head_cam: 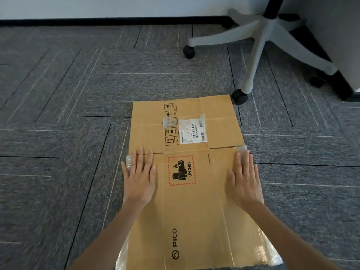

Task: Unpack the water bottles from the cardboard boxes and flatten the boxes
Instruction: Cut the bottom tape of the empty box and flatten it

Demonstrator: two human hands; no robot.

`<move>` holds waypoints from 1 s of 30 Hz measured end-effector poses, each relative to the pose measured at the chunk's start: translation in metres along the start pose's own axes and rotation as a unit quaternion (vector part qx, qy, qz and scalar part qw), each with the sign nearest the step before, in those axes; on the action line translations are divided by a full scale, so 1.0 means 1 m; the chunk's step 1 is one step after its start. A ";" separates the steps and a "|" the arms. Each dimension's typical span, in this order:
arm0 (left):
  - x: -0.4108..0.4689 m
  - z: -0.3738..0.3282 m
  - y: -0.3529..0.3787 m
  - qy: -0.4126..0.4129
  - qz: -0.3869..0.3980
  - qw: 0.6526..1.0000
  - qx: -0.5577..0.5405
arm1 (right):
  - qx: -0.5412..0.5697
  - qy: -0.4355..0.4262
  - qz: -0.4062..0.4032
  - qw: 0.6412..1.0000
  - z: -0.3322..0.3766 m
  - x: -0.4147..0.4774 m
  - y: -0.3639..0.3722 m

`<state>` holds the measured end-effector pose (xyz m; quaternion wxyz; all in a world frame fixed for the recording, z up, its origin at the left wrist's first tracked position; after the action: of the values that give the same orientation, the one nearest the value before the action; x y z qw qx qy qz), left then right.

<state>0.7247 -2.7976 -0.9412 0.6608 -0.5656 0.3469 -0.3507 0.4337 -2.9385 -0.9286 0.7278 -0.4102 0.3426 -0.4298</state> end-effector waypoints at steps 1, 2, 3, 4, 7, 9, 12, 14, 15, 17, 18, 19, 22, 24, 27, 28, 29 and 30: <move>0.000 0.000 0.001 0.002 -0.008 1.000 0.003 | 0.001 0.003 -0.002 1.000 0.001 0.000 0.001; 0.000 0.000 0.001 0.004 -0.009 1.000 0.005 | 0.002 0.006 -0.001 1.000 0.001 0.001 0.001; 0.000 0.000 0.001 0.005 -0.003 1.000 0.007 | -0.002 0.009 0.005 1.000 0.001 0.001 0.001; -0.001 0.001 0.000 0.005 0.009 1.000 0.007 | -0.010 0.012 0.017 1.000 0.001 0.002 0.000; 0.001 0.002 -0.010 0.011 0.072 0.997 -0.010 | -0.024 0.015 0.056 0.998 0.000 0.006 -0.008; 0.009 0.006 -0.027 0.027 0.146 0.989 -0.006 | -0.021 0.030 0.110 0.993 0.003 0.012 -0.022; 0.013 0.009 -0.069 0.034 0.239 0.970 -0.025 | -0.054 0.055 0.181 0.980 0.020 0.009 -0.063; 0.000 0.003 -0.107 0.011 0.230 0.967 -0.107 | -0.045 0.042 0.187 0.980 0.047 -0.007 -0.098; -0.010 -0.001 -0.131 -0.009 0.214 0.964 -0.158 | -0.023 0.031 0.185 0.982 0.066 -0.020 -0.119; -0.031 -0.009 -0.186 -0.026 0.182 0.961 -0.208 | 0.029 0.010 0.185 0.982 0.103 -0.044 -0.159; -0.038 -0.011 -0.214 -0.012 0.166 0.965 -0.202 | 0.044 0.004 0.185 0.982 0.121 -0.053 -0.180; -0.043 -0.010 -0.243 0.000 0.152 0.969 -0.196 | 0.055 0.003 0.184 0.981 0.139 -0.059 -0.204; -0.051 0.005 -0.345 0.012 0.119 0.969 -0.214 | 0.099 -0.003 0.186 0.978 0.199 -0.075 -0.287; -0.058 0.020 -0.416 0.010 0.117 0.969 -0.218 | 0.107 -0.019 0.182 0.977 0.243 -0.089 -0.347; -0.076 0.048 -0.513 -0.011 0.134 0.960 -0.246 | 0.129 -0.029 0.173 0.976 0.307 -0.112 -0.429; -0.084 0.058 -0.546 -0.017 0.141 0.954 -0.263 | 0.130 -0.030 0.175 0.976 0.328 -0.120 -0.456; -0.094 0.069 -0.577 -0.023 0.152 0.946 -0.287 | 0.132 -0.031 0.181 0.974 0.349 -0.129 -0.480; -0.108 0.080 -0.608 -0.027 0.162 0.936 -0.312 | 0.134 -0.036 0.186 0.973 0.371 -0.140 -0.503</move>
<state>0.6948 -2.7345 -0.3223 0.5083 -0.6889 0.5075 -0.0979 0.5202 -2.8475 -0.3005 0.8554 -0.2533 0.3254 -0.3134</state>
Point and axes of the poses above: each hand's wrist, its own x-axis towards the middle knuckle, its own y-axis out of the palm, z = x × y, the point moved 1 cm from there along x, towards the middle knuckle, and after that the axes turned 13 degrees about x, right-handed, at the moved point
